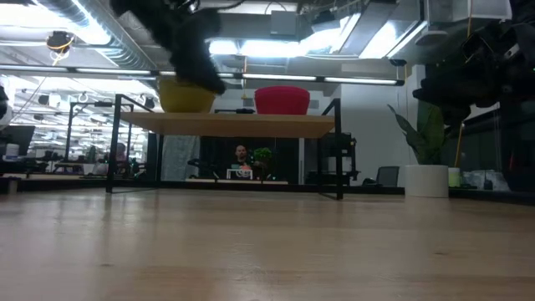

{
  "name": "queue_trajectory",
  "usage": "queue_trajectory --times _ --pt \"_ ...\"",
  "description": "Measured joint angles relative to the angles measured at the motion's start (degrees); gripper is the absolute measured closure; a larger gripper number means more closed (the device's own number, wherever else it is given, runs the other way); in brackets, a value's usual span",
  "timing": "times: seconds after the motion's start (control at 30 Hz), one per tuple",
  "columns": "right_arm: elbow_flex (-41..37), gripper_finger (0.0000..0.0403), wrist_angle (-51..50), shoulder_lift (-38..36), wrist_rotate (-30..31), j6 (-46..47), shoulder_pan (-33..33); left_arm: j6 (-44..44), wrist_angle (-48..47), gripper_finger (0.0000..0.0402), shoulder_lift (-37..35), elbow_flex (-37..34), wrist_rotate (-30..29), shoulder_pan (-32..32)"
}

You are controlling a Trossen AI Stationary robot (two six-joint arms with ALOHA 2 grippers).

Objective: Pick & Place Mini bowls
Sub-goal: Adjust the white patterned bowls on the shelf

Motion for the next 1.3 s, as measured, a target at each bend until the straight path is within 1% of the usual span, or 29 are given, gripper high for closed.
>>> queue_trajectory --times 0.17,0.27,0.4,0.5,0.63,0.77,1.3 --pt "0.0 0.0263 0.0 0.0 0.0 0.0 0.0 -1.2 5.2 0.0309 -7.5 -10.8 4.4 0.6" --pt "0.0 0.0263 0.0 0.0 0.0 0.0 0.0 -3.1 7.1 0.0309 -12.6 -17.1 4.9 0.5" --pt "0.0 0.0263 0.0 0.0 0.0 0.0 0.0 -4.0 12.0 0.0313 -20.3 -24.6 4.5 0.5" --pt "0.0 0.0263 0.0 0.0 0.0 0.0 0.0 -4.1 13.7 0.0313 -25.7 -28.3 4.4 0.5" --pt "0.0 0.0263 0.0 0.0 0.0 0.0 0.0 -3.1 10.2 0.0314 -30.4 -29.1 4.4 0.4" --pt "0.0 0.0263 0.0 0.0 0.0 0.0 0.0 -0.4 9.3 0.0311 -32.7 -29.1 4.0 0.1" --pt "0.0 0.0263 0.0 0.0 0.0 0.0 0.0 2.2 8.7 0.0309 -33.3 -28.9 3.5 0.2"
